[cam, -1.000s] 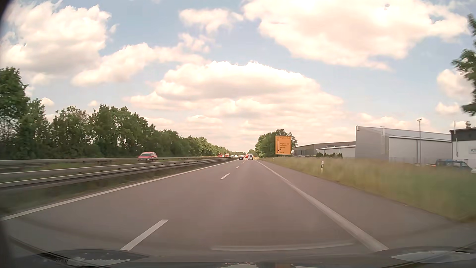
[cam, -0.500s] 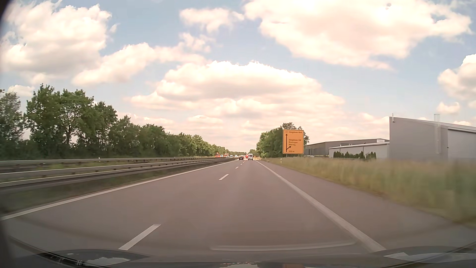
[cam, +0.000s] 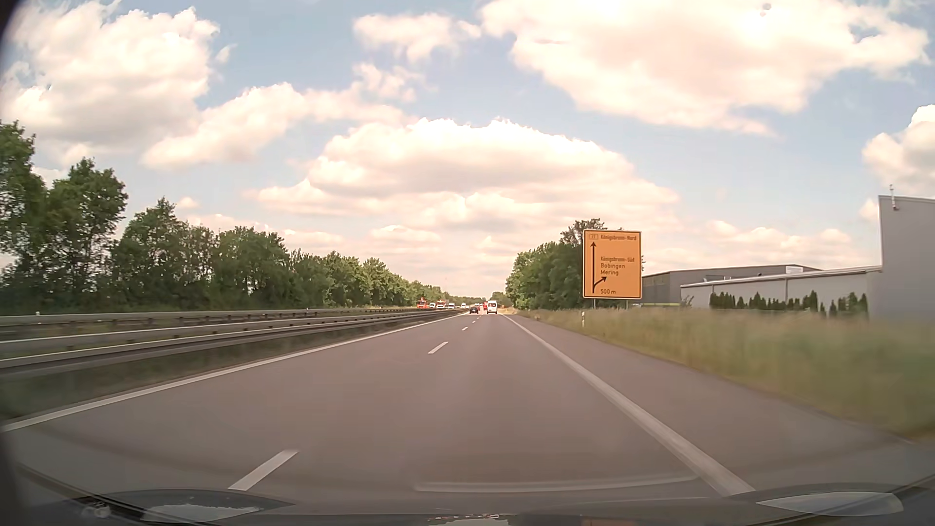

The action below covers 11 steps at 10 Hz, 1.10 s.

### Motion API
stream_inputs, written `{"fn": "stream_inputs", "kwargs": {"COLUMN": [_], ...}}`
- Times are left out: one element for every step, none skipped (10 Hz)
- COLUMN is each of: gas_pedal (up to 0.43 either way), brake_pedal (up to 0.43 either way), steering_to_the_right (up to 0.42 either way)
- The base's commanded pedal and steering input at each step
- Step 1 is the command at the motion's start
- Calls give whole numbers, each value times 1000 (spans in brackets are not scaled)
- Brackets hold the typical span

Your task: Follow the waypoints while adhering to traffic rules and regulations

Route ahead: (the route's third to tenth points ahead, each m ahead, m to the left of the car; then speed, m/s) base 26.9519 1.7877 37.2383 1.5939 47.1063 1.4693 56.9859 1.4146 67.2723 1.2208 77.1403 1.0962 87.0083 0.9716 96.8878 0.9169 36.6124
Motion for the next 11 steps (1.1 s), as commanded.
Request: {"fn": "stream_inputs", "kwargs": {"gas_pedal": [240,240,260,268,280,287,287,299,311,319,319], "brake_pedal": [12,12,12,12,12,12,6,12,12,6,12], "steering_to_the_right": [-1,-1,-1,-1,-2,-2,-2,-2,-2,-1,-2]}}
